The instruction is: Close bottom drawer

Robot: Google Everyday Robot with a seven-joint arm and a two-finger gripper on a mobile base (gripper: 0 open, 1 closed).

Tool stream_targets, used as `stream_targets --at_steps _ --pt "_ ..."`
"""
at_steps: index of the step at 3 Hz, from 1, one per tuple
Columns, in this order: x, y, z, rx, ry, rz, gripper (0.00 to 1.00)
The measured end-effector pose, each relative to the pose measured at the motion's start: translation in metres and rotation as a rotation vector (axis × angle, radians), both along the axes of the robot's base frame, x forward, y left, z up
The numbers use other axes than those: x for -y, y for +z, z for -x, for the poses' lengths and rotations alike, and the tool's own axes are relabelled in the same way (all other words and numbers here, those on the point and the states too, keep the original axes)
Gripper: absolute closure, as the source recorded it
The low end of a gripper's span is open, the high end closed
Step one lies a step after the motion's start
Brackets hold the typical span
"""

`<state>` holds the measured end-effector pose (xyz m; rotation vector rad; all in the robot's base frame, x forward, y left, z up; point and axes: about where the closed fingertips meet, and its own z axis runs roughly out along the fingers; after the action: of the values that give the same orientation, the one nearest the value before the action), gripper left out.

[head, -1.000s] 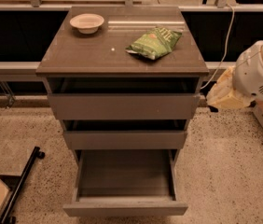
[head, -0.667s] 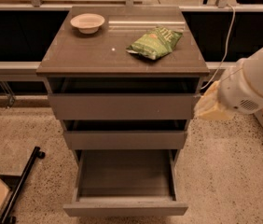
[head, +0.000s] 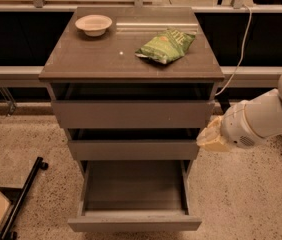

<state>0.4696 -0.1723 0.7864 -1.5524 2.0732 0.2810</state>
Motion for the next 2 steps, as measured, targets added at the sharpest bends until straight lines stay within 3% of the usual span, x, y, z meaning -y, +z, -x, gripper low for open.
stream_targets --at_steps 1,2 --pt "-0.0025 -0.0492 -0.0074 -0.033 -0.002 -0.116 1.0" --pt "-0.004 -0.0573 -0.0073 -0.048 0.002 -0.123 1.0"
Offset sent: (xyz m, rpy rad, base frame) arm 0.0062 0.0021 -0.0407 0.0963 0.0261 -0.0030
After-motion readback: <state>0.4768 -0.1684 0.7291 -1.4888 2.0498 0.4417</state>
